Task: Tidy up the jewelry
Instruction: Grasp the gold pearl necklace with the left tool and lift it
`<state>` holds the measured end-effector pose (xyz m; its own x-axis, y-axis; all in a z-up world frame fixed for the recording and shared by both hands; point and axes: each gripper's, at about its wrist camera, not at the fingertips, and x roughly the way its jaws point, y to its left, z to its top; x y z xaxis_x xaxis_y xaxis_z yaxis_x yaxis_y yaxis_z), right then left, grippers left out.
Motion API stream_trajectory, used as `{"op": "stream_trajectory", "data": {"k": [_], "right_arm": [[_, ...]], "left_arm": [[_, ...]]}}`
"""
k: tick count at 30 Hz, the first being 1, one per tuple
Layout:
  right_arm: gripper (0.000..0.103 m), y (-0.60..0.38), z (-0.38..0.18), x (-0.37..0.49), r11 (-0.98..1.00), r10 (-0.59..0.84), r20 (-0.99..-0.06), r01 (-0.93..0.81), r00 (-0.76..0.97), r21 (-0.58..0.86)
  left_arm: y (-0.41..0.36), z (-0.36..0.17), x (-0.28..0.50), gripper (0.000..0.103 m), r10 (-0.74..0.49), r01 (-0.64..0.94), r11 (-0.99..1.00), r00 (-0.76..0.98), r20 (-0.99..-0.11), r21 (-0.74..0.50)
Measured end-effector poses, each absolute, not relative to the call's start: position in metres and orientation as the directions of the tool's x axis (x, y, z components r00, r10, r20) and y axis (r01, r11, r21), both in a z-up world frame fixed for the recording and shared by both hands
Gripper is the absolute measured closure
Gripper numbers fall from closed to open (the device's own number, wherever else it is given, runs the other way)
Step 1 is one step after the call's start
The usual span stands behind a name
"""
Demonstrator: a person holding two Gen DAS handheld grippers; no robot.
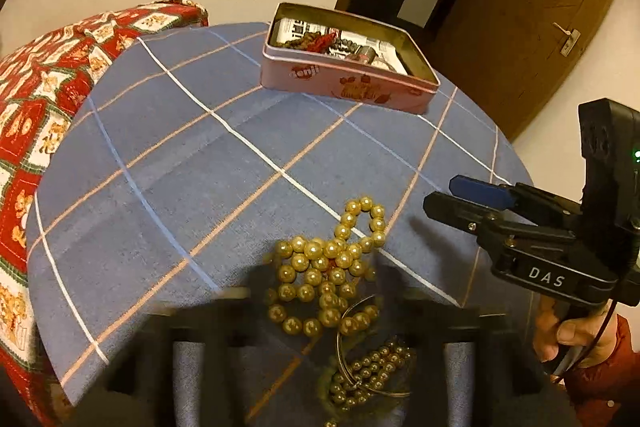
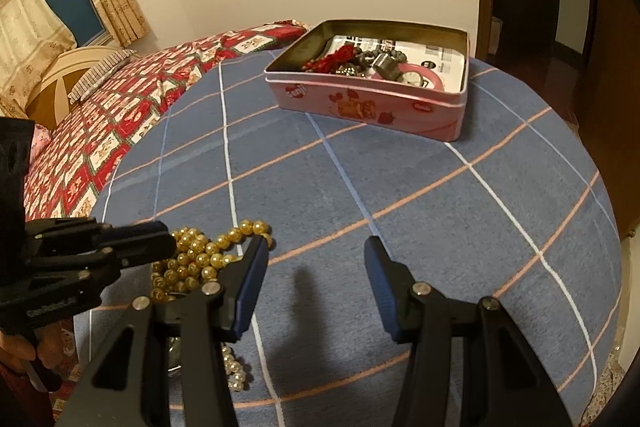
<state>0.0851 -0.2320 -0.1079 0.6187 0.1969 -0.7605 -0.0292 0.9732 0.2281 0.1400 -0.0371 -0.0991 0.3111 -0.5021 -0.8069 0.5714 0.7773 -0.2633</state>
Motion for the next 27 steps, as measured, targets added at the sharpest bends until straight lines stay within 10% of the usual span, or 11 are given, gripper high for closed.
{"op": "stream_trajectory", "data": {"k": [9,14,15,27], "right_arm": [[0.049,-0.236,-0.108,0.085,0.972,0.194,-0.762,-0.016,0.617,0.234],[0.049,-0.238,-0.109,0.085,0.971,0.196,-0.764,-0.012,0.615,0.240],[0.049,-0.238,-0.108,0.084,0.971,0.195,-0.763,-0.014,0.616,0.237],[0.063,-0.213,-0.109,0.084,0.967,0.252,-0.770,-0.129,0.586,0.218]], "left_arm": [[-0.069,-0.122,0.140,0.018,-0.400,0.601,0.791,0.358,-0.843,-0.120],[-0.079,-0.118,0.144,0.061,-0.382,0.635,0.769,0.374,-0.845,-0.067],[-0.076,-0.117,0.146,0.083,-0.415,0.641,0.760,0.351,-0.840,-0.107],[-0.024,-0.049,0.145,0.093,-0.604,0.602,0.753,0.471,-0.643,-0.266]]}}
